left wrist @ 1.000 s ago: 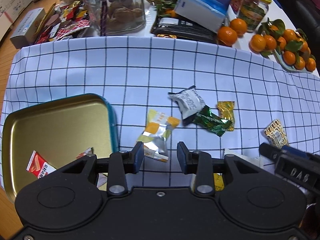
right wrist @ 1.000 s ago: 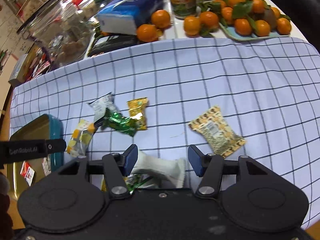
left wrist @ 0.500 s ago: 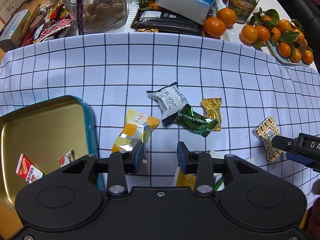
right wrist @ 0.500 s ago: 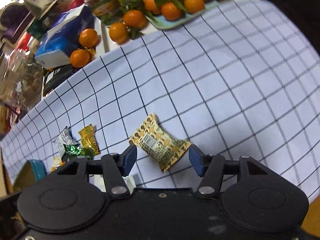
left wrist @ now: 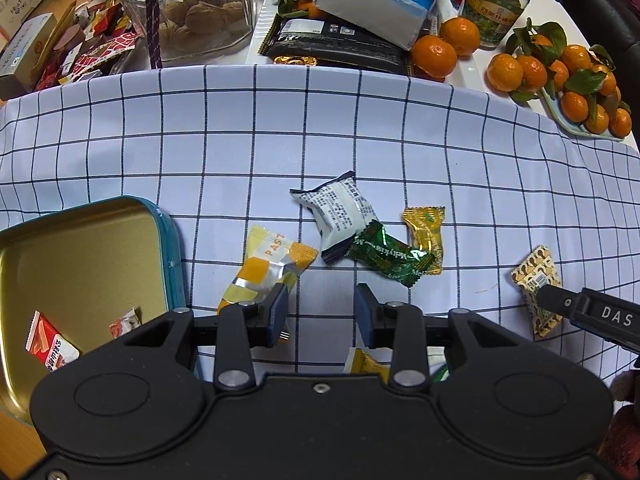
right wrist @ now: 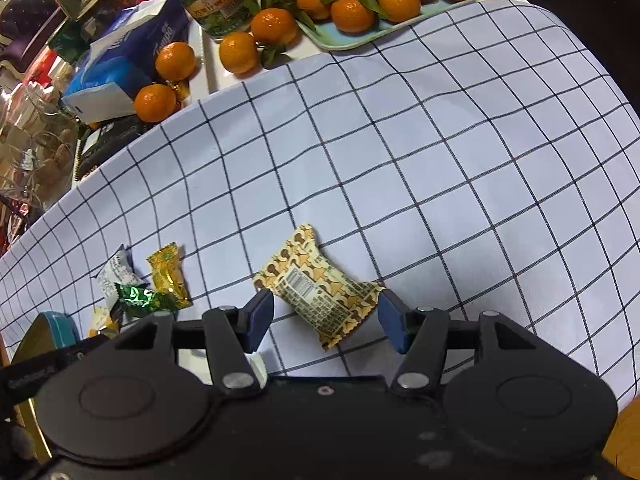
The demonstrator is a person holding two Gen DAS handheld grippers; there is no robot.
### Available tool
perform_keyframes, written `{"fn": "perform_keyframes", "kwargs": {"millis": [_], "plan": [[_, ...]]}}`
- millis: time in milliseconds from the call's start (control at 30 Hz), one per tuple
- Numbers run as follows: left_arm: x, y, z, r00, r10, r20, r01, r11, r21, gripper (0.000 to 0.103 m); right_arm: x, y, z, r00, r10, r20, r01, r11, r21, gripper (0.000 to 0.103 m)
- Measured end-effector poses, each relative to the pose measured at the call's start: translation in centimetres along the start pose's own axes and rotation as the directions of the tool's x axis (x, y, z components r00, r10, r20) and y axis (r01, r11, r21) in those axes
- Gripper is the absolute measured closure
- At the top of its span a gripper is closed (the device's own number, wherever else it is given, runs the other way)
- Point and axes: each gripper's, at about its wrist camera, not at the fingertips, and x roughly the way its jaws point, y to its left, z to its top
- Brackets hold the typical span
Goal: Organize snacks
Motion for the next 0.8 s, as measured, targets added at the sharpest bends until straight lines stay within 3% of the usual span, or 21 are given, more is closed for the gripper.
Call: {"fn": "perform_keyframes", "kwargs": {"millis": [233,533,800], "plan": [[-0.1,0.4,0.3,0.999,-0.031,-0.012,0.03,0.999,-0.023,0.058,0.3,-0.1,0.4,0.999,-0.021,0.027,0.021,1.0,-0.001,0.042],[-1.0,1.5,0.5,0.998,-0.057,0.007,0.058,0.997,-0.046,0.058,0.8,0.9,1.0,0.997,0.057,0.06,-0.059,0.998,0.028,0.042],[-1.1,2.4,0.4,0.997,-0.072,-0.003,0.071,0.995,-0.066,0.058,1.2,2.3,1.2,0.996,0.011,0.094,-0.012,1.0,0.009,0.041]]}}
